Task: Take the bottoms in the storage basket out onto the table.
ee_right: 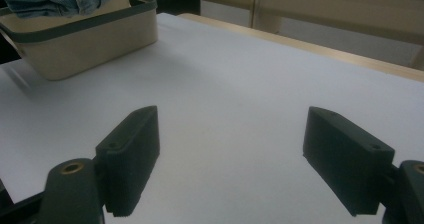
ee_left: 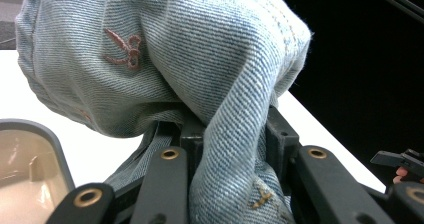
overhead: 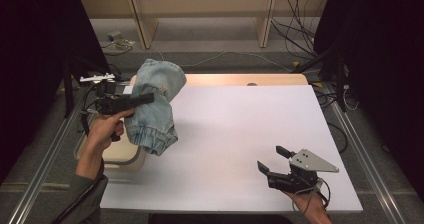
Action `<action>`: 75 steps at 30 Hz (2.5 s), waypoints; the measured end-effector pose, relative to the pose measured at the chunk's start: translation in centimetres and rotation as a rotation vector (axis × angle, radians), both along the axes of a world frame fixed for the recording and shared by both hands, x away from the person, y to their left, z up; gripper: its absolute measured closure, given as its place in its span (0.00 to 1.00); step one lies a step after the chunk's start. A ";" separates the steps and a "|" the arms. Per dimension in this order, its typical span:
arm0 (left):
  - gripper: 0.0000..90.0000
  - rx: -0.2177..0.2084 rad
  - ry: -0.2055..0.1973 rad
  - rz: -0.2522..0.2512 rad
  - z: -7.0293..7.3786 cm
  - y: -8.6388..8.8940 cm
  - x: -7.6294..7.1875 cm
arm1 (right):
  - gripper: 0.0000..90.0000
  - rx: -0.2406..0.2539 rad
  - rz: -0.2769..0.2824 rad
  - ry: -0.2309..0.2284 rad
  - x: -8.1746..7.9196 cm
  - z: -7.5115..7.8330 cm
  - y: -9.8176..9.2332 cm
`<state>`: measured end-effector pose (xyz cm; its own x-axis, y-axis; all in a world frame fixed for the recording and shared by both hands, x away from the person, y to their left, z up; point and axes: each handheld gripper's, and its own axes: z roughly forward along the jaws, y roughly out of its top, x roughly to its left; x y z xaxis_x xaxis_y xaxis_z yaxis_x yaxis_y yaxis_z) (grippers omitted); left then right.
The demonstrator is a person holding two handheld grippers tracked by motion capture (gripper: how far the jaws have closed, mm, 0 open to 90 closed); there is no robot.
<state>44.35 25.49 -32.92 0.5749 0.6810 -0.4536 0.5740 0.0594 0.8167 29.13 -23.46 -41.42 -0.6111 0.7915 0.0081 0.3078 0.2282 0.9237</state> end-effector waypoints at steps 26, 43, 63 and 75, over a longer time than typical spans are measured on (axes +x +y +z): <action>0.77 0.034 -0.006 -0.053 -0.9 -3.7 0.0 | 0.26 -0.002 0.001 -0.001 0.0 0.0 0.0; 0.76 0.056 0.006 -0.089 -1.7 -6.0 0.0 | 0.26 -0.005 0.002 0.000 0.0 0.0 0.1; 0.76 0.072 0.018 -0.127 -2.7 -8.3 -0.1 | 0.26 -0.004 0.002 0.004 0.1 -0.1 0.1; 0.76 0.105 0.031 -0.137 -3.8 -10.1 -0.1 | 0.26 -0.005 0.001 0.003 0.0 -0.1 0.0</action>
<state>44.28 15.43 -36.75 0.6524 0.6418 -0.4031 0.5957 -0.1054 0.7963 29.16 -23.42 -41.48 -0.6119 0.7909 0.0060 0.3107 0.2333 0.9214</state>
